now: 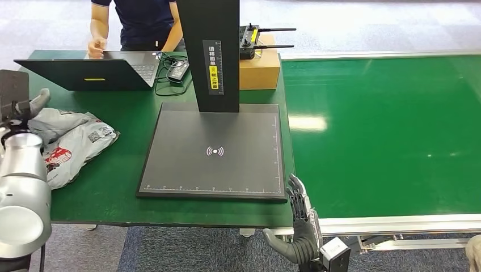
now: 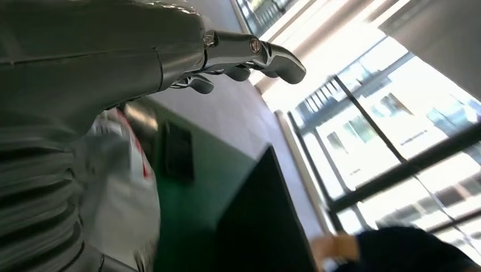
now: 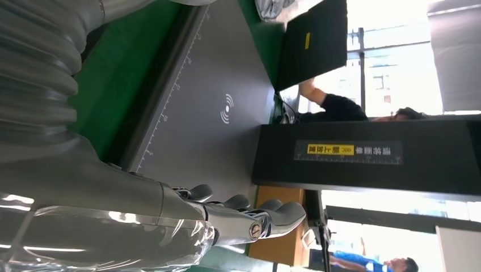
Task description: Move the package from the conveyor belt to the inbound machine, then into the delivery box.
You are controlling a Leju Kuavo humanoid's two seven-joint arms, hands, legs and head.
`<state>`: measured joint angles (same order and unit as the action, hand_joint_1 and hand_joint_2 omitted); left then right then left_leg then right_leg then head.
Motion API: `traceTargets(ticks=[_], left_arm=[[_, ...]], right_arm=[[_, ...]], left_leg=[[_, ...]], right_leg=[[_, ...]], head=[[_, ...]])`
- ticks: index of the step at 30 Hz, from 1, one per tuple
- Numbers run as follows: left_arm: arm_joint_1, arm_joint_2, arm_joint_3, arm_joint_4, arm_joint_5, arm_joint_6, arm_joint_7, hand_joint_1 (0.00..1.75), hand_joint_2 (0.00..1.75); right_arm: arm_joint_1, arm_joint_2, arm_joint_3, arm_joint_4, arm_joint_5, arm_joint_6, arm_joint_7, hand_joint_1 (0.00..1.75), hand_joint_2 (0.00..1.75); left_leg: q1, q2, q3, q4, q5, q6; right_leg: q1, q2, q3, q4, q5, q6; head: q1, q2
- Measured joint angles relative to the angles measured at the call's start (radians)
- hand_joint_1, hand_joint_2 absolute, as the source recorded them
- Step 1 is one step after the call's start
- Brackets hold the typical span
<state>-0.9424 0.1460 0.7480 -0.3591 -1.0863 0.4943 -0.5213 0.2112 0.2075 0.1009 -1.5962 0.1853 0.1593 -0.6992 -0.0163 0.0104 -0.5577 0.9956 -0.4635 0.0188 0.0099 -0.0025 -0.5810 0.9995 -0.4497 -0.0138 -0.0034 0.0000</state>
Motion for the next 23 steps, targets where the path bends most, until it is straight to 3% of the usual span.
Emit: traceTargets(ticks=[3, 6, 11, 14, 18, 23], left_arm=[[0.135, -0.086, -0.065, -0.107, 0.267, -0.153, -0.140, 0.00, 1.75], [0.327, -0.170, -0.227, -0.251, 0.491, -0.201, -0.179, 0.00, 1.75], [0.597, -0.243, -0.519, -0.417, 0.560, -0.217, -0.180, 0.00, 1.75], [0.735, -0.280, -0.668, -0.509, 0.542, -0.230, -0.163, 0.00, 1.75], [0.850, -0.318, -0.790, -0.612, 0.541, -0.242, -0.148, 0.00, 1.75], [0.904, -0.337, -0.850, -0.673, 0.548, -0.247, -0.154, 0.00, 1.75]], right_arm=[[0.000, 0.005, -0.001, 0.004, -0.011, -0.019, 0.000, 0.00, 1.75], [-0.002, 0.009, -0.004, 0.009, -0.016, -0.018, 0.000, 0.00, 1.75], [-0.015, 0.012, -0.015, 0.032, -0.007, -0.008, 0.000, 0.00, 1.75], [-0.039, 0.008, -0.010, 0.057, 0.049, -0.066, 0.000, 0.00, 1.75], [-0.077, -0.007, 0.023, 0.107, 0.108, -0.198, 0.000, 0.00, 1.75], [-0.119, -0.023, 0.054, 0.161, 0.116, -0.259, 0.000, 0.00, 1.75]], left_leg=[[-0.002, 0.001, 0.005, -0.001, -0.001, 0.001], [-0.003, 0.001, 0.005, -0.001, -0.003, 0.002], [-0.003, 0.001, 0.004, -0.001, -0.005, 0.004], [-0.003, 0.001, 0.003, -0.001, -0.005, 0.004], [-0.003, 0.001, 0.003, -0.001, -0.005, 0.005], [-0.003, 0.000, 0.004, -0.001, -0.005, 0.005]], right_leg=[[-0.003, 0.001, 0.003, 0.000, -0.001, 0.001], [-0.003, 0.001, 0.004, 0.000, -0.003, 0.003], [-0.004, 0.002, 0.003, -0.001, -0.004, 0.005], [-0.004, 0.001, 0.003, -0.001, -0.004, 0.006], [-0.004, 0.002, 0.003, -0.001, -0.004, 0.006], [-0.003, 0.001, 0.003, -0.001, -0.004, 0.005]], head=[[0.000, 0.000], [0.000, 0.000], [0.000, 0.000], [0.000, 0.000], [0.000, 0.000], [0.000, 0.000]])
